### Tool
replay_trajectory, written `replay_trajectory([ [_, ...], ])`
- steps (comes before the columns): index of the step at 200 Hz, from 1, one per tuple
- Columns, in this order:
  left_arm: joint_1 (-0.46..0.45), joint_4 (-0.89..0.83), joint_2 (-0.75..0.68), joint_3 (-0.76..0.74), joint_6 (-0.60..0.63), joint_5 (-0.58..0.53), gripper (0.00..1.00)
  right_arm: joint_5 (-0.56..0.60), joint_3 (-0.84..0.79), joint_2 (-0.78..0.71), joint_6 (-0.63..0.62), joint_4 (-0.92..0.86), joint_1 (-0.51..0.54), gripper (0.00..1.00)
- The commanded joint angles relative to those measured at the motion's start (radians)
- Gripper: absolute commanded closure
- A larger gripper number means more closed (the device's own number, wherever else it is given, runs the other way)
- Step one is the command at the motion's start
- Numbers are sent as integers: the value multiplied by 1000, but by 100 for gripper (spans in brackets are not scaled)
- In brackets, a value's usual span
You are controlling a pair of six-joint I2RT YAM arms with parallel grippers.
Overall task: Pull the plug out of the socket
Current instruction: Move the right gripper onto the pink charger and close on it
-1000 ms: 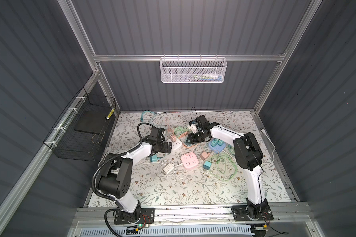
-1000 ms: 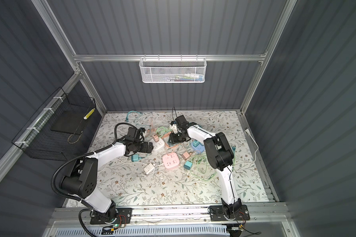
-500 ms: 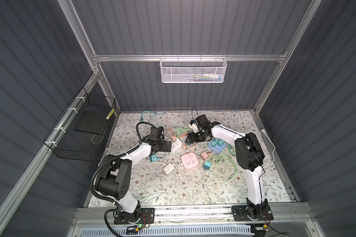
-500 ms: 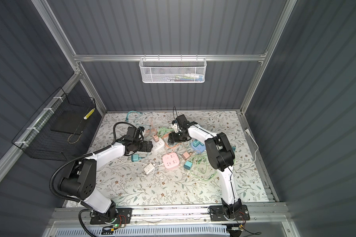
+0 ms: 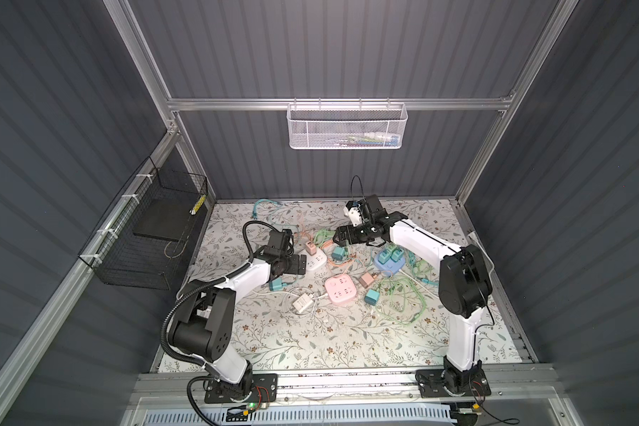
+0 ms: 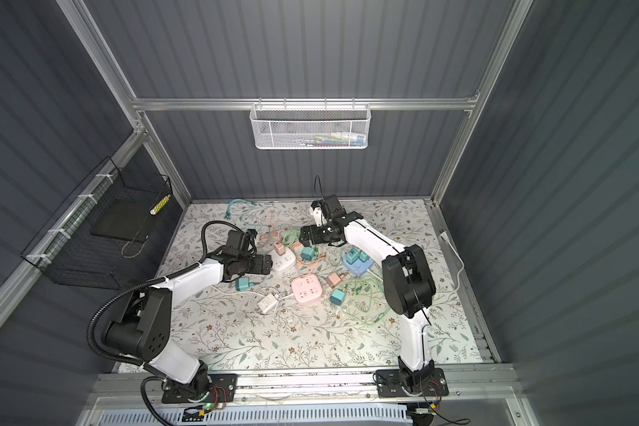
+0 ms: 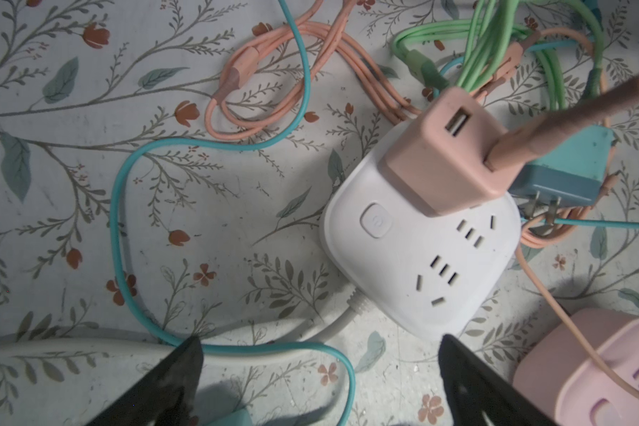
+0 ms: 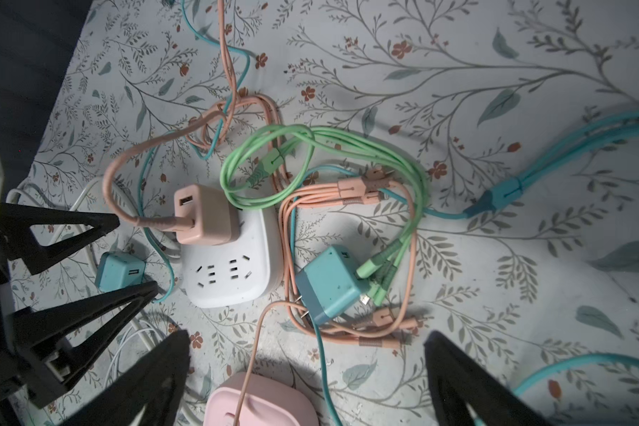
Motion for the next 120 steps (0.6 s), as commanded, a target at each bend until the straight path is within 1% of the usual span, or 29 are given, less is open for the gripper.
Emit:
replay_trajectory([
  [1,4,10,-37,-12,-16,-17,0,18,-46,-32,-2,50,8,1],
  [22,4,21,-37,-15,-27,-17,0,37,-84,-46,-29,122,37,1],
  [48,6,49,-48,-31,-50,-17,0,110,-98,-38,-66,158,89,1],
  [88,16,36,-55,-27,-52,-30,0,222,-108,-15,-116,223,163,1],
  [120,31,40,-65,-38,-63,-30,0,256,-103,20,-133,271,193,1],
])
